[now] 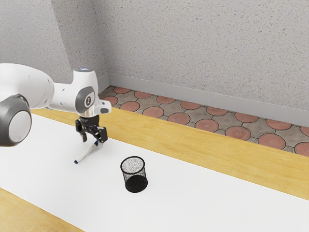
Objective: Put the marker into the pen holder.
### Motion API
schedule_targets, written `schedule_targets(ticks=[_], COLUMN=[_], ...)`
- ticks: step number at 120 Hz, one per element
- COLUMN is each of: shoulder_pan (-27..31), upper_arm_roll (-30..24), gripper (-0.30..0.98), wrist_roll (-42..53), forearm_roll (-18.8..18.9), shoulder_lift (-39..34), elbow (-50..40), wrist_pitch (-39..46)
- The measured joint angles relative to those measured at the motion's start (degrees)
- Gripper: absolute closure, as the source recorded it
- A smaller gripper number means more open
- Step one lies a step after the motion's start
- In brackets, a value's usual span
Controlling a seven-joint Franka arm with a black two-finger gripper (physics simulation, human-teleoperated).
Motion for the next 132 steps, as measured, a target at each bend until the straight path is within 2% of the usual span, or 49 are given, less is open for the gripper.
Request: schedule_targets(ticks=[32, 96, 132], shoulder_pan=[0.3, 0.4, 0.4], upper_arm_roll=[0.1, 0.1, 0.0], gripper=[0.11, 0.6, 0.69], wrist_roll=[0.8, 1.6, 1.6], forearm_roll=[-0.3, -0.6, -0.4], shoulder_lift=[0.6, 0.7, 0.7], elbow=[-0.3, -0.3, -0.6], wrist_pitch=[1.4, 1.9, 2.1])
